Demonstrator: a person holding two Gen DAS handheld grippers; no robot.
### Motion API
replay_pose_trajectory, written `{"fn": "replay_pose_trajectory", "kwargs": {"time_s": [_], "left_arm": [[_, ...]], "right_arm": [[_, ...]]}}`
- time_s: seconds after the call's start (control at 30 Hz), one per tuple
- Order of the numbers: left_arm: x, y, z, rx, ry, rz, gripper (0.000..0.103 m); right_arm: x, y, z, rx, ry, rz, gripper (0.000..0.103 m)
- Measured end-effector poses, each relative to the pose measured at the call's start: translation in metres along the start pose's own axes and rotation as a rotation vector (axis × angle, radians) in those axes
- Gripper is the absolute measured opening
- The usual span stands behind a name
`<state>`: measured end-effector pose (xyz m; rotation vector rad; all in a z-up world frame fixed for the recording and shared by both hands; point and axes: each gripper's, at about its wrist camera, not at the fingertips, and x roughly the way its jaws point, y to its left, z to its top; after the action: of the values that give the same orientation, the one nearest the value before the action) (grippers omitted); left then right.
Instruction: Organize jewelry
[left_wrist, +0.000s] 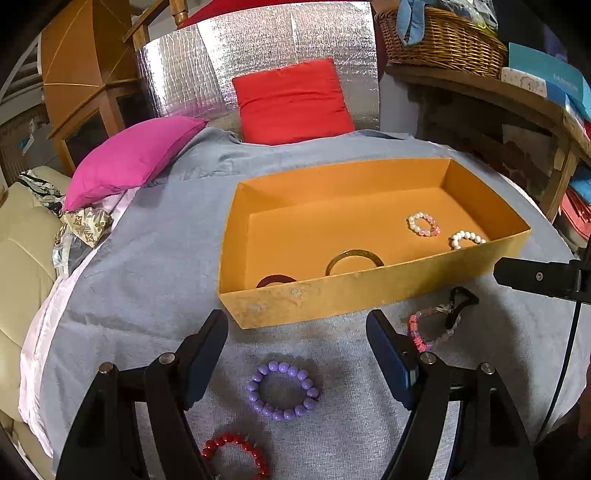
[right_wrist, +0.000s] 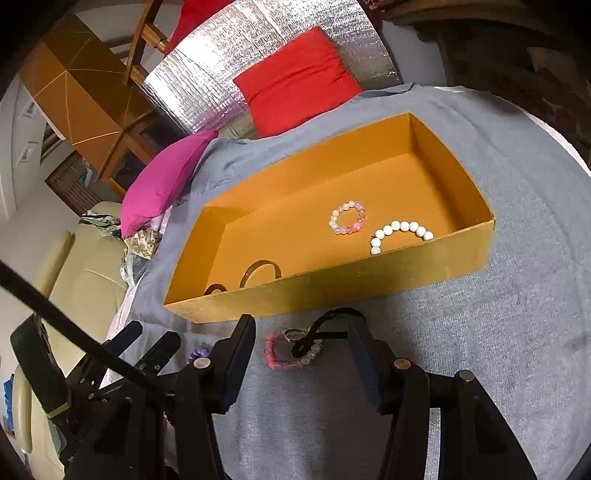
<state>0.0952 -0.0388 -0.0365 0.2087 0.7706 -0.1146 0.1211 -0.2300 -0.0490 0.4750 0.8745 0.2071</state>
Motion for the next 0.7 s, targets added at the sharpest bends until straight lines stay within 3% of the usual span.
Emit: {"fn": "replay_pose_trajectory", "kwargs": {"time_s": [0.7], "left_arm": [[0.0096, 0.0097, -0.0099, 0.037, 0.059, 0.029, 0.078]], "right_arm": [[0.009, -0.0099, -0.0017, 0.054, 0.041, 0.0, 0.055]]}}
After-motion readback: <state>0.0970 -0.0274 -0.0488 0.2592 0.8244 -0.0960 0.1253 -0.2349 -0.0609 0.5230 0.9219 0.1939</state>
